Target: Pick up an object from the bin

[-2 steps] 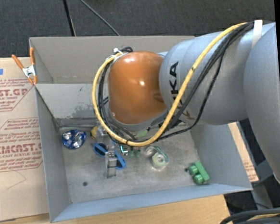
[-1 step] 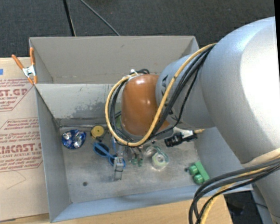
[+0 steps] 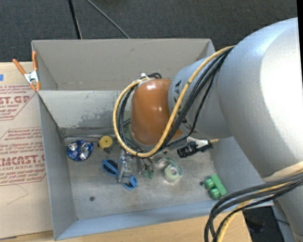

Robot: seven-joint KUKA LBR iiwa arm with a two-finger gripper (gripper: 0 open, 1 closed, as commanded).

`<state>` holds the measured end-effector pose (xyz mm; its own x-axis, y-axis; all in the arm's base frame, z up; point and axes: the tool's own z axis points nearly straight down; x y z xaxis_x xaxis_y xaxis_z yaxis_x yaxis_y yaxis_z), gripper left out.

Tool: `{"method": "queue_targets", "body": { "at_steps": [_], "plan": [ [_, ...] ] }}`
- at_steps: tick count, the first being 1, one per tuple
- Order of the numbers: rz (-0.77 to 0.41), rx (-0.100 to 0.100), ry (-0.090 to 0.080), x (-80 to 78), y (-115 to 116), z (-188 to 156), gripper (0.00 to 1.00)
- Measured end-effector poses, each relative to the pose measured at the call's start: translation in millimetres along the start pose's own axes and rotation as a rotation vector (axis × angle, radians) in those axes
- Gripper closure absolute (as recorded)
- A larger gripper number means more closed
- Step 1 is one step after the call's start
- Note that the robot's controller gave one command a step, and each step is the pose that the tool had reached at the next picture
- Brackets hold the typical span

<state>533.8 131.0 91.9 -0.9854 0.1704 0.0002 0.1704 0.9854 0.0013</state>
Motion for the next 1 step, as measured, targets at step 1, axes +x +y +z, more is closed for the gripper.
{"method": "queue_targets", "body": {
  "at_steps": [1],
  "plan": [
    [-0.015,-0.002,-0.004,52.0,-17.6,-103.3,1.00]
  ]
}}
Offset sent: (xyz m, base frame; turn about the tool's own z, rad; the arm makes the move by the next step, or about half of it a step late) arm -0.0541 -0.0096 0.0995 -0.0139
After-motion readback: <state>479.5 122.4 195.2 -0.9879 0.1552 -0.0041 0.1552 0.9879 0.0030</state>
